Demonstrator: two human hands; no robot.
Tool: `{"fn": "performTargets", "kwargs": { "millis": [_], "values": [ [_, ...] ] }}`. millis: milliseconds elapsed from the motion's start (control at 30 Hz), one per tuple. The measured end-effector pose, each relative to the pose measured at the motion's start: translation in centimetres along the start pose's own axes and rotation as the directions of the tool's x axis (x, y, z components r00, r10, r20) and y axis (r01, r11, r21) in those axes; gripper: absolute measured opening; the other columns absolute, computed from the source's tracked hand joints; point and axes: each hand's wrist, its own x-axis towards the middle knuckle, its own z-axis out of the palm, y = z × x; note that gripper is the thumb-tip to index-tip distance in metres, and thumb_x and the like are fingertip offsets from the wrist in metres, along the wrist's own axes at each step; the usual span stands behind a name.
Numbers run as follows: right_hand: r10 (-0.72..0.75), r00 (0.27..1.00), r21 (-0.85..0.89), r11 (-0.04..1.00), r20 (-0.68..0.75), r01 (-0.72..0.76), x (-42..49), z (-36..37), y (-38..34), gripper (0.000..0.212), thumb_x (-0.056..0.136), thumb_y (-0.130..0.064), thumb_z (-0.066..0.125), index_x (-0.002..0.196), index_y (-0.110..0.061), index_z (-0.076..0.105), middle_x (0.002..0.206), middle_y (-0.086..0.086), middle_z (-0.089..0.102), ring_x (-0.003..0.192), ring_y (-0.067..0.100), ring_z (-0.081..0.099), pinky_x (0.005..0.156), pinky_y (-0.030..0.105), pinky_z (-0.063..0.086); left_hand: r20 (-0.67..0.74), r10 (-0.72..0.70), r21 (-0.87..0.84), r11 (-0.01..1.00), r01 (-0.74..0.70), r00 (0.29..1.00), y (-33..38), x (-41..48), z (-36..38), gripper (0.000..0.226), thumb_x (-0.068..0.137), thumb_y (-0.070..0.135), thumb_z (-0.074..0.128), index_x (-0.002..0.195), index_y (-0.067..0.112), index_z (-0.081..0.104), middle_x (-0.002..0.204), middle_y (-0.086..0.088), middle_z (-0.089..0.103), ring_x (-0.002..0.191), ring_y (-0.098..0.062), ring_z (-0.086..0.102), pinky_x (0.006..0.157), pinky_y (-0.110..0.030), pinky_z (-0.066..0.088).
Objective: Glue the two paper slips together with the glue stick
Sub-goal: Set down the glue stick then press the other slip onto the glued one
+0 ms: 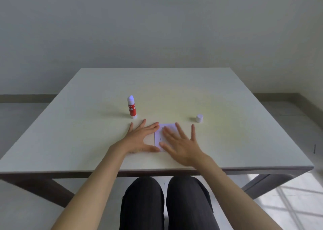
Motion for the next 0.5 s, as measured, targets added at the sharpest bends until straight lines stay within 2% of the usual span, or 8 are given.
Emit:
{"fn": "performTargets", "kwargs": {
  "millis": [67, 167, 200, 233, 300, 367, 467, 500],
  "values": [
    [0.072, 0.997, -0.046, 0.996, -0.011, -0.073, 0.8, -0.7, 0.4, 0.075, 0.088, -0.067, 0.005, 0.15, -0.027, -0.002, 0.161, -0.012, -0.005, 0.147, 0.017, -0.016, 0.111, 0.057, -0.022, 0.002, -0.005, 0.01, 1.0, 0.005, 1.0, 0.0, 0.1, 0.0, 0.093, 0.073, 0.066, 0.059, 0.15, 0.038, 0.013, 0.157, 0.026, 0.004, 0.147, -0.011, -0.015, 0.114, -0.05, -0.017],
    [-0.126, 0.992, -0.077, 0.989, -0.024, 0.123, 0.1, 1.3, -2.0, 0.103, 0.066, -0.081, -0.018, 0.15, -0.023, -0.002, 0.161, -0.009, -0.006, 0.147, 0.016, -0.015, 0.107, 0.053, -0.029, -0.01, -0.002, -0.013, 1.0, 0.002, 1.0, 0.0, 0.2, 0.1, 0.091, 0.074, 0.065, 0.06, 0.149, 0.039, 0.015, 0.156, 0.028, 0.007, 0.147, -0.011, -0.013, 0.115, -0.05, -0.015],
    [-0.153, 0.988, -0.08, 0.985, -0.018, 0.152, -0.1, 1.9, -2.3, 0.106, 0.063, -0.082, -0.021, 0.15, -0.024, -0.002, 0.161, -0.01, -0.006, 0.147, 0.015, -0.014, 0.105, 0.051, -0.032, -0.011, 0.0, -0.012, 1.0, 0.0, 1.0, -0.1, 0.2, 0.1, 0.091, 0.074, 0.064, 0.06, 0.149, 0.039, 0.016, 0.156, 0.029, 0.007, 0.148, -0.012, -0.012, 0.115, -0.05, -0.015],
    [-0.144, 0.989, -0.074, 0.987, -0.029, 0.141, 0.0, 1.8, -1.9, 0.102, 0.065, -0.081, -0.02, 0.15, -0.027, -0.003, 0.16, -0.012, -0.005, 0.147, 0.015, -0.014, 0.104, 0.052, -0.032, -0.012, 0.003, -0.005, 1.0, -0.003, 1.0, -0.2, 0.2, 0.2, 0.092, 0.073, 0.064, 0.061, 0.149, 0.039, 0.015, 0.156, 0.029, 0.007, 0.147, -0.012, -0.013, 0.114, -0.05, -0.015],
    [0.006, 0.999, -0.055, 0.998, -0.046, -0.008, 0.8, 0.5, 0.1, 0.082, 0.081, -0.073, -0.006, 0.15, -0.028, -0.006, 0.16, -0.014, -0.006, 0.147, 0.017, -0.015, 0.108, 0.056, -0.025, -0.003, 0.005, 0.006, 1.0, -0.005, 1.0, -0.3, 0.3, 0.1, 0.094, 0.072, 0.066, 0.06, 0.149, 0.038, 0.014, 0.157, 0.027, 0.005, 0.147, -0.011, -0.015, 0.114, -0.051, -0.016],
    [0.092, 0.995, -0.07, 0.993, -0.042, -0.095, 0.9, -0.2, 0.8, 0.078, 0.087, -0.068, 0.006, 0.15, -0.024, -0.005, 0.16, -0.011, -0.007, 0.147, 0.019, -0.016, 0.11, 0.057, -0.022, 0.003, 0.003, 0.001, 1.0, -0.003, 1.0, -0.3, 0.3, 0.1, 0.095, 0.071, 0.068, 0.059, 0.15, 0.038, 0.013, 0.157, 0.027, 0.004, 0.146, -0.011, -0.016, 0.114, -0.05, -0.017],
    [-0.128, 0.991, -0.093, 0.988, -0.05, 0.123, -0.5, 1.8, -1.4, 0.093, 0.075, -0.078, -0.007, 0.15, -0.024, -0.005, 0.161, -0.011, -0.006, 0.145, 0.015, -0.021, 0.106, 0.053, -0.03, -0.017, 0.008, -0.03, 1.0, -0.009, 1.0, -0.4, 0.4, 0.3, 0.094, 0.07, 0.068, 0.06, 0.149, 0.04, 0.017, 0.156, 0.03, 0.007, 0.147, -0.009, -0.014, 0.114, -0.05, -0.017],
    [-0.16, 0.986, -0.084, 0.984, -0.04, 0.156, -0.9, 2.3, -1.8, 0.095, 0.072, -0.08, -0.011, 0.15, -0.027, -0.005, 0.16, -0.013, -0.006, 0.144, 0.014, -0.022, 0.106, 0.053, -0.031, -0.02, 0.01, -0.035, 0.999, -0.011, 1.0, -0.5, 0.4, 0.4, 0.093, 0.07, 0.067, 0.061, 0.149, 0.04, 0.017, 0.155, 0.03, 0.007, 0.147, -0.009, -0.014, 0.114, -0.049, -0.017]
  ]
}}
